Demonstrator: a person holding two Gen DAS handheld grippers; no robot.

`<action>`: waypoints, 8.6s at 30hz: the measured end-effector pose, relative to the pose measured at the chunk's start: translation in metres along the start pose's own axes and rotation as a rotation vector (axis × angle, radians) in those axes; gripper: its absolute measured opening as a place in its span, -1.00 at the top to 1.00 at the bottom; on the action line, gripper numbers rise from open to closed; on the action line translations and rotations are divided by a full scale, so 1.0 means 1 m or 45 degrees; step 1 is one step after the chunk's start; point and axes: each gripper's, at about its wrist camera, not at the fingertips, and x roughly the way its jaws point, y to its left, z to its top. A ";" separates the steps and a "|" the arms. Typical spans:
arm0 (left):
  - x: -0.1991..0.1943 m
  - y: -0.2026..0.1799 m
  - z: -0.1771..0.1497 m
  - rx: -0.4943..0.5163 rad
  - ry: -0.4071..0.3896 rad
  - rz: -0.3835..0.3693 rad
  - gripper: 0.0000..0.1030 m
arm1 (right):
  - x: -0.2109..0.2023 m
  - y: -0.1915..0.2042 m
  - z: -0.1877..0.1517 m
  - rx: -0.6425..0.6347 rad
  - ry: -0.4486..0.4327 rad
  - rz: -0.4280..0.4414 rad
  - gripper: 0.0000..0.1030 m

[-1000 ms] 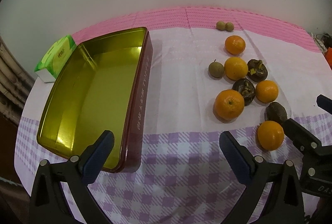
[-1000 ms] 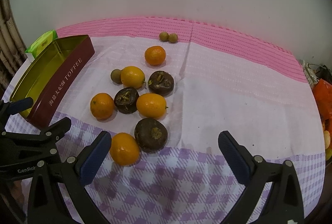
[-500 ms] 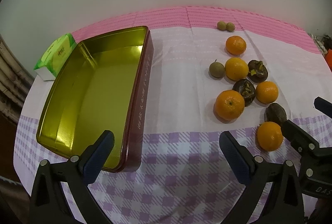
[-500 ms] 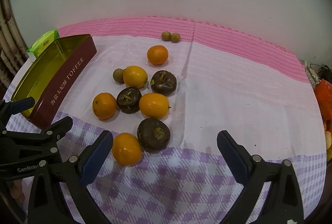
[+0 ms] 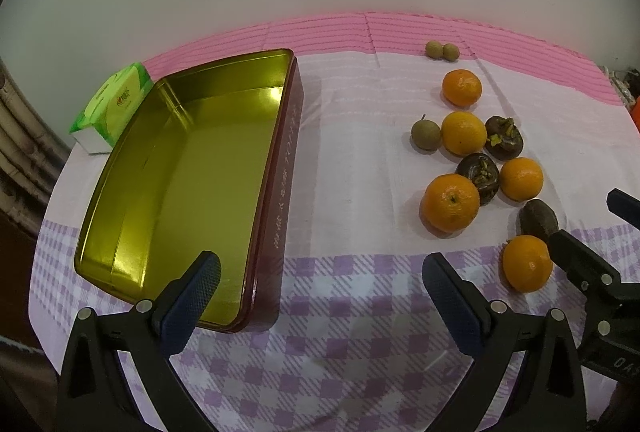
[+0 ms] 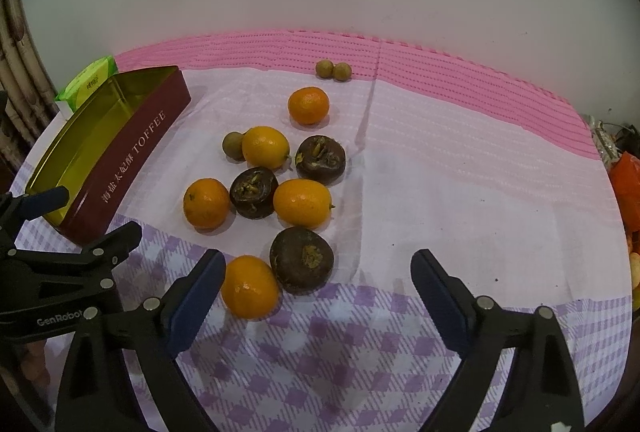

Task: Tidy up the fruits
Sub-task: 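Lower the right gripper onto a dark brown fruit and close it, then close the left gripper on a mandarin while the right gripper holds the dark fruit, then carry the mandarin into the gold tin with the left gripper and release, then carry the dark brown fruit into the tin with the right gripper and release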

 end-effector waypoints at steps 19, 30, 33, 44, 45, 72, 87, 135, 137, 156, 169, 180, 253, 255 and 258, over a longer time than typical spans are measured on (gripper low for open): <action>0.005 0.002 0.000 -0.017 0.014 0.022 -0.89 | 0.003 -0.001 0.001 -0.001 0.025 -0.005 -0.55; 0.002 0.002 -0.002 0.006 -0.005 0.023 -0.89 | 0.007 -0.015 -0.003 -0.003 0.059 -0.008 -0.36; 0.001 0.001 -0.002 0.016 -0.006 0.016 -0.88 | 0.012 -0.019 -0.005 -0.002 0.074 0.003 -0.30; 0.004 -0.002 0.001 0.036 -0.004 -0.005 -0.75 | 0.029 -0.011 0.010 -0.003 0.092 0.136 -0.20; 0.004 -0.003 0.001 0.040 -0.005 -0.003 -0.74 | 0.031 -0.008 0.011 -0.009 0.098 0.146 -0.20; 0.012 -0.006 0.020 0.050 0.023 -0.022 -0.44 | 0.056 -0.016 0.012 0.005 0.179 0.154 0.23; 0.006 -0.037 0.046 0.124 -0.011 -0.141 -0.28 | 0.054 -0.032 0.009 0.044 0.161 0.160 0.23; 0.017 -0.069 0.054 0.285 0.020 -0.275 0.25 | 0.054 -0.027 0.009 0.018 0.170 0.127 0.23; 0.014 -0.066 0.058 0.280 0.006 -0.273 0.25 | 0.054 -0.026 0.009 0.012 0.172 0.120 0.23; 0.015 0.022 0.098 0.091 -0.063 -0.107 0.25 | 0.055 -0.024 0.010 -0.006 0.183 0.093 0.23; 0.042 0.094 0.092 -0.045 -0.013 0.020 0.25 | 0.056 -0.021 0.011 -0.023 0.192 0.067 0.23; 0.071 0.150 0.074 -0.157 0.070 0.114 0.25 | 0.058 -0.020 0.014 -0.013 0.208 0.060 0.23; 0.030 0.256 0.015 -0.501 -0.010 0.294 -0.69 | 0.101 0.247 0.115 -0.575 0.203 0.424 0.23; 0.034 0.258 0.013 -0.518 0.013 0.280 -0.69 | 0.107 0.250 0.116 -0.567 0.213 0.412 0.23; 0.038 0.259 0.011 -0.530 0.034 0.279 -0.69 | 0.113 0.254 0.116 -0.578 0.232 0.395 0.23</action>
